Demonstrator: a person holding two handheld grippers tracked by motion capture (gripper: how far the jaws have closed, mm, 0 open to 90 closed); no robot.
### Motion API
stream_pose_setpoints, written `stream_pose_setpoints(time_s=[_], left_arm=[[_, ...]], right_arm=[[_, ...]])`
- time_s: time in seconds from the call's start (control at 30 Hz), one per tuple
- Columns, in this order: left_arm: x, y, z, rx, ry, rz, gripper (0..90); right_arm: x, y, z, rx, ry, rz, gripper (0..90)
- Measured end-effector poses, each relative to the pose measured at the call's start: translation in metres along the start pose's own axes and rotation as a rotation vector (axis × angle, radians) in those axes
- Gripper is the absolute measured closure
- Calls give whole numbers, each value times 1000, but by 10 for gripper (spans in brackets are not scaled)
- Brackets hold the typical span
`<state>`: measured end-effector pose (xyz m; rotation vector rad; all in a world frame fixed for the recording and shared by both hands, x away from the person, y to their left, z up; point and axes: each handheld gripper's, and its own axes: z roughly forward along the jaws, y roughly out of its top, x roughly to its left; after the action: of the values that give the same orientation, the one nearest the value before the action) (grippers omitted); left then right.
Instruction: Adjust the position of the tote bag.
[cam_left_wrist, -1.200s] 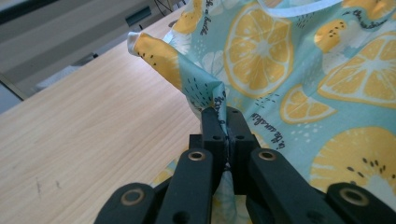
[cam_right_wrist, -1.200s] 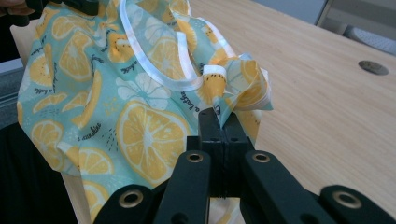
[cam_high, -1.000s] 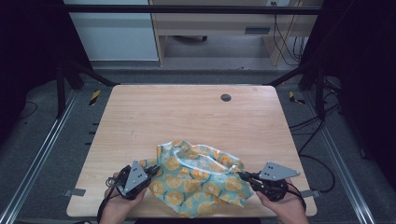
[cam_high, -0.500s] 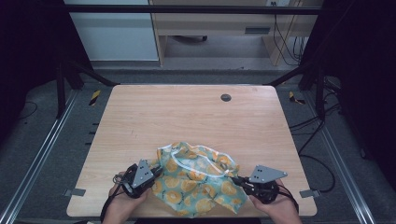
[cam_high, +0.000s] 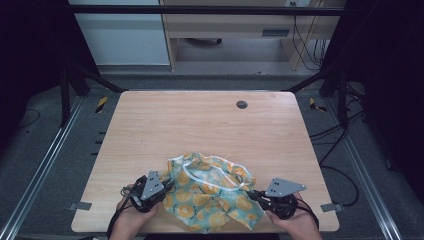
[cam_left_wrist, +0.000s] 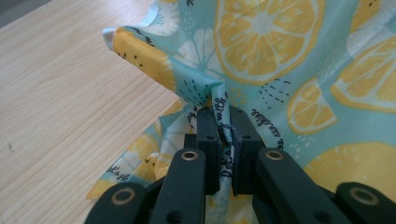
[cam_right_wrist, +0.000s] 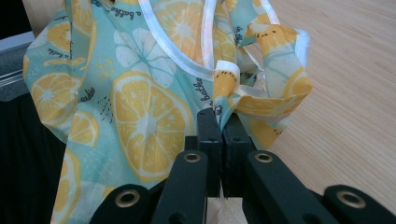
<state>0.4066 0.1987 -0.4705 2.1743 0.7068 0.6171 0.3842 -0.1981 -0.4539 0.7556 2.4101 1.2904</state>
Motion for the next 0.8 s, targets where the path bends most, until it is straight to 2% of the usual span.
stream_pose_setpoints(time_s=[0.13,0.2,0.23,0.33,0.37,0.4,0.43,0.47,0.5,0.6,0.63,0.67,0.73,0.77,0.8], left_arm=[[0,0,0,8,-7,-8,836],[0,-1,-1,-7,-1,-33,791],[1,-1,-3,-1,5,-31,763],[3,0,-8,-10,52,-62,600],[3,0,-8,-10,52,-62,540],[3,0,-9,-21,63,-75,540],[6,1,-12,-25,82,-87,446],[6,1,-12,-25,82,-87,414],[7,1,-14,-32,80,-93,414],[8,5,-19,-59,80,-114,339],[8,10,-23,-80,81,-118,332],[8,10,-23,-80,81,-118,329],[9,17,-29,-100,85,-104,328],[11,27,-33,-118,82,-108,327],[11,27,-33,-118,82,-108,327]], right_arm=[[0,-1,1,8,3,2,872],[0,-1,0,3,-1,11,835],[0,-1,-1,0,-5,15,809],[-1,-2,-4,-6,-22,35,709],[-1,-3,-5,-7,-26,40,685],[-1,-3,-5,-7,-26,40,685],[-1,-4,-7,-7,-43,47,617],[-1,-4,-7,-7,-43,47,617],[-1,-4,-7,-6,-48,51,587],[-2,-5,-10,-10,-74,68,475],[-2,-5,-11,-9,-81,71,453],[-2,-5,-11,-10,-84,74,443],[-2,-5,-11,-10,-85,79,435],[-3,-5,-12,-6,-87,87,413],[-3,-5,-12,-6,-87,87,413]])
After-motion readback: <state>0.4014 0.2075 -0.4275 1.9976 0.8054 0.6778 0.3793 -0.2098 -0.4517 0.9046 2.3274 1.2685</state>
